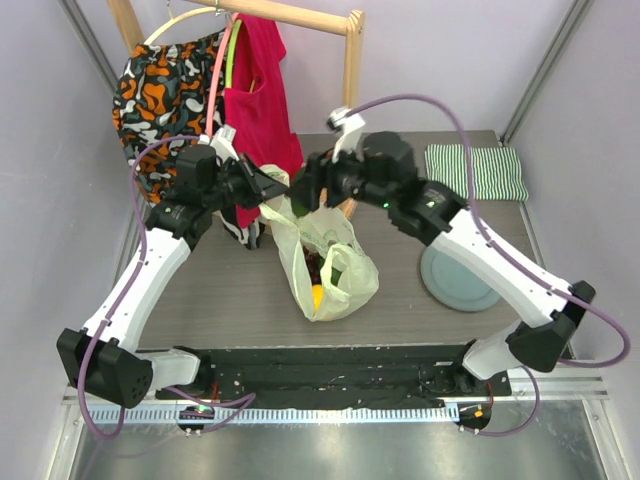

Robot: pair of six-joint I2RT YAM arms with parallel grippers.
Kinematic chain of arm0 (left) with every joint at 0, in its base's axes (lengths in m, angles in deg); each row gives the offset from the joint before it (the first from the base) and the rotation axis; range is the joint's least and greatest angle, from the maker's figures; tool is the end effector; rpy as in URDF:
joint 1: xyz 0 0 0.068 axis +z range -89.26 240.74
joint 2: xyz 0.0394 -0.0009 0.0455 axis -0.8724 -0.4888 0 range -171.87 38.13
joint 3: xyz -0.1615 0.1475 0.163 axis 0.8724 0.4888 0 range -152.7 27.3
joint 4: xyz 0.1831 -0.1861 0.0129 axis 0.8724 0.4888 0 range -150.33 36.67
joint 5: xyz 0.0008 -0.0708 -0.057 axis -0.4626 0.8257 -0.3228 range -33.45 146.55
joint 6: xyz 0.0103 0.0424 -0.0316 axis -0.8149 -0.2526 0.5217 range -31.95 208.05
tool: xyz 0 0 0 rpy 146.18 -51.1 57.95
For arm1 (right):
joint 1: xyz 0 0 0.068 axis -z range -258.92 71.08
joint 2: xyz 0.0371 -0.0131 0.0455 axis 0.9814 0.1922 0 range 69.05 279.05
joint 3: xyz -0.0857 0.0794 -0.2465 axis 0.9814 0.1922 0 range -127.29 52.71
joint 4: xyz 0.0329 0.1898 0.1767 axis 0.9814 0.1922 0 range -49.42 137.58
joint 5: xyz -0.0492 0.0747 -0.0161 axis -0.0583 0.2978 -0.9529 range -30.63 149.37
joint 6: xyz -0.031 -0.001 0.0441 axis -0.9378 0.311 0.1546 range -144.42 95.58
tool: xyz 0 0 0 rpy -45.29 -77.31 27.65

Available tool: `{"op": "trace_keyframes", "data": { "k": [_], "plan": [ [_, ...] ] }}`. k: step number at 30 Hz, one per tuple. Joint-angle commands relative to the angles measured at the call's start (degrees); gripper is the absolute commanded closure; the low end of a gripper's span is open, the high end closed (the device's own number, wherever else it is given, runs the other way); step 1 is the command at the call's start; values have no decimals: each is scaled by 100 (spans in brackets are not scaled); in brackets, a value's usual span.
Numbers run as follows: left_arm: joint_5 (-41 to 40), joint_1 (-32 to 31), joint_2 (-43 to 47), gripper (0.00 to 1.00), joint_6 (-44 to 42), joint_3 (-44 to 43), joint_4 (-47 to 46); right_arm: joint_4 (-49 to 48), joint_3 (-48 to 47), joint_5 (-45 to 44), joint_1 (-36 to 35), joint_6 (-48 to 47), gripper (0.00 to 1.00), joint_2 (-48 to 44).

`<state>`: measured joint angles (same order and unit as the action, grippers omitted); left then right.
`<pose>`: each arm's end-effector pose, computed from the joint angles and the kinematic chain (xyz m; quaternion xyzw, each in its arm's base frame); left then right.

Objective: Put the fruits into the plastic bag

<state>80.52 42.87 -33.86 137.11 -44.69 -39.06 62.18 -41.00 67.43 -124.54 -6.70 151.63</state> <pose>0.2646 -0.1005 0.3858 -0.1042 0.8093 -0.4475 0.3660 0.2218 0.2336 0.4615 -0.2285 0.7333 0.3809 0.5147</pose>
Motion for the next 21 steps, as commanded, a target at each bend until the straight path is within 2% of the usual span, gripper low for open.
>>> {"op": "trace_keyframes", "data": {
  "k": [1,6,11,17,18,21],
  "plan": [
    [20,20,62,100,-28,-70,-185,958,-288,-611,-473,-638,75,213],
    [29,20,44,100,-28,-96,-185,1713,-253,-655,-587,-812,75,530],
    [38,20,27,100,-28,-114,-177,2391,-139,-1699,-781,-1007,75,741],
    [29,20,35,100,-19,-114,-185,2665,20,-1992,-799,-1218,74,1066],
    [29,20,27,100,-19,-105,-185,2639,28,-1940,-799,-1235,72,1180],
    [12,20,36,100,-28,-114,-168,2542,11,-1799,-790,-1262,57,1443]
  ]
}}
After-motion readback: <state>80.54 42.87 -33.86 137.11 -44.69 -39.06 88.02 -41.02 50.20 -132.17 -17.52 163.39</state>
